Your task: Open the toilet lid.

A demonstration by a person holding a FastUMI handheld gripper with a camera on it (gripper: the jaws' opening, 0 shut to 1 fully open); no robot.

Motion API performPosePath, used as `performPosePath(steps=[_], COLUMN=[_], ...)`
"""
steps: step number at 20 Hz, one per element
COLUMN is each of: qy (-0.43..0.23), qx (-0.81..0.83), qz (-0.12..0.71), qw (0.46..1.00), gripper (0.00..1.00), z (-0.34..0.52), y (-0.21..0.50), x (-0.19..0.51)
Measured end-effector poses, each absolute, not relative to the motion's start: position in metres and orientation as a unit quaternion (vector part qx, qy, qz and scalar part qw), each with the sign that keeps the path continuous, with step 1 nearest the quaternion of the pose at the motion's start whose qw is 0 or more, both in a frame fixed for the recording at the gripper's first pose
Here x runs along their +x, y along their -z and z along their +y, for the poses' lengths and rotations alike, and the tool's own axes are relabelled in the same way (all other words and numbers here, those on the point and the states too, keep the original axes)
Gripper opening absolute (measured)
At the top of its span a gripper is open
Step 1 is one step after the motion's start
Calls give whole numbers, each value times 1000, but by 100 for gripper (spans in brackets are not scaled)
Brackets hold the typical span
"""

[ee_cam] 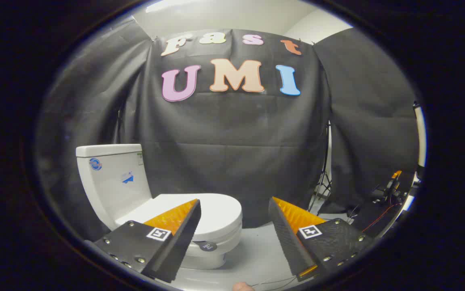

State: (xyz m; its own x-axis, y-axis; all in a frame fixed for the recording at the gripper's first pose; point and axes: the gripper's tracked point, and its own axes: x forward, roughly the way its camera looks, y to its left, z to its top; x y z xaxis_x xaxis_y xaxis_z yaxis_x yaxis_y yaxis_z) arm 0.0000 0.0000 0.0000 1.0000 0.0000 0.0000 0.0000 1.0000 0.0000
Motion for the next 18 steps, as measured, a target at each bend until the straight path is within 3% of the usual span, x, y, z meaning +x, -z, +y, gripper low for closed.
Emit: performPosePath(steps=[18], qy=[9], qx=[35], qz=[30], qw=[999], gripper=[100], z=[18], y=[13], x=[30])
